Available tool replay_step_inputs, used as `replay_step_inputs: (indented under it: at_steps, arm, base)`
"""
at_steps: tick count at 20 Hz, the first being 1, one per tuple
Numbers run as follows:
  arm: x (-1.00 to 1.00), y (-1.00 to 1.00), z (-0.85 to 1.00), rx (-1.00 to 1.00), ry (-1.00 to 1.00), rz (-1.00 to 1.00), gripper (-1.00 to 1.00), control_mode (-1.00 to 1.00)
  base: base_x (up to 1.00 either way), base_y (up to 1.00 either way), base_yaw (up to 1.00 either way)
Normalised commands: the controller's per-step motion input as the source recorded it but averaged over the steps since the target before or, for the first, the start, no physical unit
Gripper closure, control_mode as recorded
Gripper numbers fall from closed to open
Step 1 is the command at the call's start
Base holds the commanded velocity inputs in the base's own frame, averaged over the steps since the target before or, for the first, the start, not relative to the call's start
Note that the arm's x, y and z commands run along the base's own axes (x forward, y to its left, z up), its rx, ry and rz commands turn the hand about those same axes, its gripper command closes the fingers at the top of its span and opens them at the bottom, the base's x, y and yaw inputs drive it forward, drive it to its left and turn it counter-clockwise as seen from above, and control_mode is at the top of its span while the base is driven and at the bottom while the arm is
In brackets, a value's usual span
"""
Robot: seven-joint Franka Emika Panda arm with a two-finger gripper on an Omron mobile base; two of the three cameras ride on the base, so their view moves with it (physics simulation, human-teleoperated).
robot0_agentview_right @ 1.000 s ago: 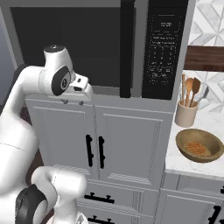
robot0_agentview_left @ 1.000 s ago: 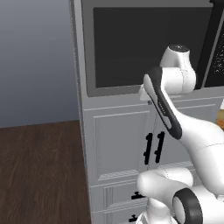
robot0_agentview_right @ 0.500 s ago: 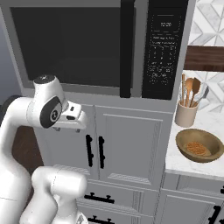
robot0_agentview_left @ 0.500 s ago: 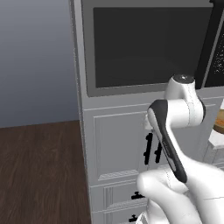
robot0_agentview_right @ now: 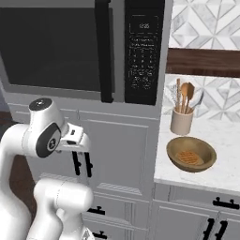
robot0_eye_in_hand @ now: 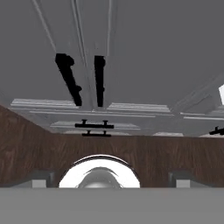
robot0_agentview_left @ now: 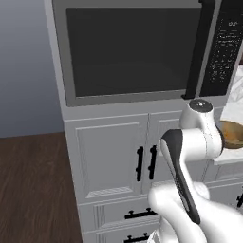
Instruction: Open the microwave, place the bowl with waffle inside the microwave, then close the microwave door and turn it on.
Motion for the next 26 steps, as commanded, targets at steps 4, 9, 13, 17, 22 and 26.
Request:
replay_step_inputs:
  at_steps: [4,9,13,17,22,26]
  arm:
    - [0.0,0.0,0.0,0.0,0.0,0.0,-1.0,1.0]
    - [0.0,0.0,0.0,0.0,0.0,0.0,-1.0,1.0]
    - [0.0,-0.14,0.02,0.0,-0.05,0.11,-1.0,-1.0]
    - [-0.03,-0.01,0.49,0.07,-0.26,0.1,-1.0,-1.0]
    - [0.0,0.19,0.77,0.08,-0.32,0.01,-1.0,-1.0]
    - [0.0,0.45,0.76,0.0,-0.21,-0.02,-1.0,-1.0]
  base:
    - [0.0,-0.85,0.13]
    - [0.0,-0.54,0.14]
    - [0.0,-0.05,0.04]
    - [0.0,0.0,0.0]
    - [0.0,0.0,0.0]
    - [0.0,0.0,0.0]
